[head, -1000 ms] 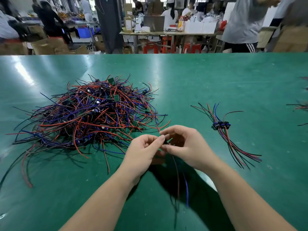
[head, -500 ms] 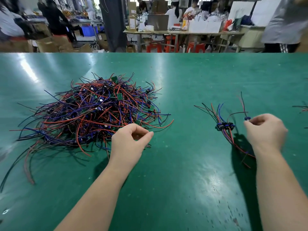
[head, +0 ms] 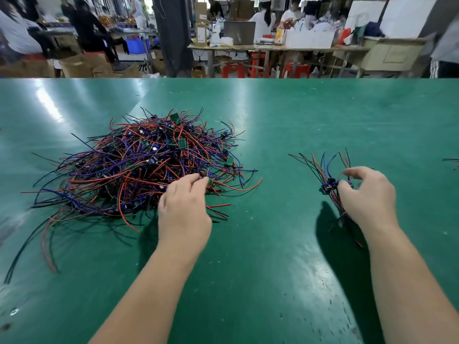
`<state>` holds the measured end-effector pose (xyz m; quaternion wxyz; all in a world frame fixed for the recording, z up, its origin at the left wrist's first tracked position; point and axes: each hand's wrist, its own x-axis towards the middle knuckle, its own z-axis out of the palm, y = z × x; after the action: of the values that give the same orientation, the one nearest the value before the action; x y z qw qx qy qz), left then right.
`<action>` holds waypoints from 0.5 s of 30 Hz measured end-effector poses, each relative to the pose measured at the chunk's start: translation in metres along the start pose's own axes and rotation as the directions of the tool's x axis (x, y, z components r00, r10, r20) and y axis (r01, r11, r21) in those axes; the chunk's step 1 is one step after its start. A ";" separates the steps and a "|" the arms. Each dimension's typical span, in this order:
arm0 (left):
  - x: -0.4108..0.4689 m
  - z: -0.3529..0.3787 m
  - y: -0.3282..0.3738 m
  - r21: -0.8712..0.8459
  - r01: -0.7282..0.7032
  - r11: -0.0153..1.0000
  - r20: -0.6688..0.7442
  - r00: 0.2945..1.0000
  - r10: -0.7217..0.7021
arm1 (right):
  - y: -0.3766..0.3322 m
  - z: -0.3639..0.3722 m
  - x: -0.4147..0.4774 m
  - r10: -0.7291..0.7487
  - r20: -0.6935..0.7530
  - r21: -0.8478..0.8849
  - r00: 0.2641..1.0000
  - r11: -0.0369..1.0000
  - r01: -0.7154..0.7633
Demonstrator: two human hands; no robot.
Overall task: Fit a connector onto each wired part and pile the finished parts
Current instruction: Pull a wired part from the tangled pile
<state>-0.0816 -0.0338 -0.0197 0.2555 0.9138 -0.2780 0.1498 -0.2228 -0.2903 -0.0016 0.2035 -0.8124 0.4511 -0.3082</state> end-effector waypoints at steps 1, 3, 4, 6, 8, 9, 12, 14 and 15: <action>0.001 0.000 -0.007 0.118 0.036 0.992 0.062 0.997 -0.043 | -0.006 0.001 -0.005 -0.043 -0.003 0.038 0.999 0.998 0.043; 0.004 0.001 -0.016 0.261 0.033 0.965 0.160 0.984 -0.077 | -0.016 0.004 -0.015 -0.102 0.023 0.105 0.995 0.990 0.099; 0.007 0.000 -0.019 0.276 0.035 0.960 0.173 0.981 -0.085 | -0.021 0.006 -0.019 -0.125 0.042 0.127 0.991 0.985 0.118; 0.013 -0.005 -0.022 0.255 0.074 0.964 0.146 0.983 -0.114 | -0.027 0.010 -0.026 -0.178 0.071 0.154 0.981 0.974 0.165; 0.016 -0.008 -0.025 0.175 0.120 0.977 0.108 0.984 -0.140 | -0.031 0.013 -0.031 -0.216 0.101 0.174 0.971 0.965 0.196; 0.017 -0.007 -0.026 0.140 0.132 0.981 0.095 0.985 -0.146 | -0.032 0.014 -0.033 -0.220 0.122 0.194 0.968 0.962 0.194; 0.017 -0.007 -0.026 -0.005 0.181 0.983 0.065 0.981 -0.181 | -0.035 0.015 -0.038 -0.215 0.184 0.293 0.959 0.943 0.155; 0.018 -0.006 -0.027 -0.057 0.196 0.979 0.075 0.979 -0.192 | -0.036 0.016 -0.040 -0.214 0.198 0.333 0.956 0.933 0.140; 0.019 -0.005 -0.028 -0.052 0.184 0.982 0.089 0.980 -0.179 | -0.036 0.016 -0.041 -0.213 0.201 0.350 0.956 0.927 0.132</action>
<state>-0.0504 -0.0192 -0.0184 0.2834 0.9328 -0.2082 0.0789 -0.2060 -0.2360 -0.0042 0.3619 -0.8338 0.2915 -0.2982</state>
